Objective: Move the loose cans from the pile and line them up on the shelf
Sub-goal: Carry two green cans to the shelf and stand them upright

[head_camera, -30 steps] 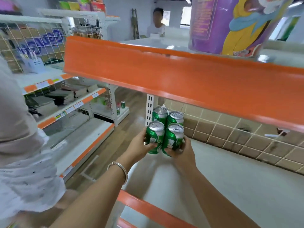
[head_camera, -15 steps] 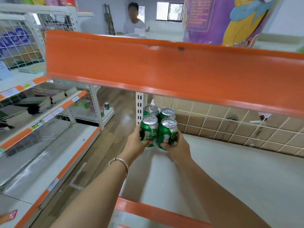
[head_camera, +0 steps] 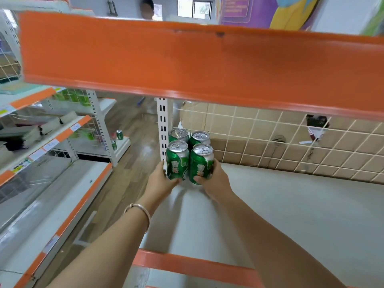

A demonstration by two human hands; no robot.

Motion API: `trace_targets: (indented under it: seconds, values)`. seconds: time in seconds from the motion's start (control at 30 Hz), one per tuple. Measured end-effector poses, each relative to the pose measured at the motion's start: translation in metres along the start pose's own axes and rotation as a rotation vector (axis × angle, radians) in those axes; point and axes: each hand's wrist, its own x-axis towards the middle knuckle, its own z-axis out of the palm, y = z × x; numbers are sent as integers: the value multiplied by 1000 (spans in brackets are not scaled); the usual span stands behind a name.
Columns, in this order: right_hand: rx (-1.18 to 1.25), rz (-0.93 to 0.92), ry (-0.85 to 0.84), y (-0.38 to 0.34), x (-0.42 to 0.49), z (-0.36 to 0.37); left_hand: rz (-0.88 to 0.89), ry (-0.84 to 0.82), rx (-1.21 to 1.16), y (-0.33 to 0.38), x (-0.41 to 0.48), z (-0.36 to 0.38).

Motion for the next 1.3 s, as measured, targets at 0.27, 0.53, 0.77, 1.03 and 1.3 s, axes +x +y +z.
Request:
trace_targets:
  seconds: [0.27, 0.53, 0.77, 1.03, 1.3]
  values:
    - [12, -11, 137, 5, -26, 6, -97, 149, -126, 2, -39, 22]
    - [-8, -20, 260, 9, -50, -13, 61, -33, -4, 21, -66, 62]
    - [-38, 25, 376, 29, -85, -91, 124, -290, -47, 69, -85, 121]
    - [-69, 184, 575, 68, -158, -225, 230, -567, -27, 146, -149, 235]
    - [22, 267, 834, 118, -255, -395, 267, -750, -134, 237, -263, 395]
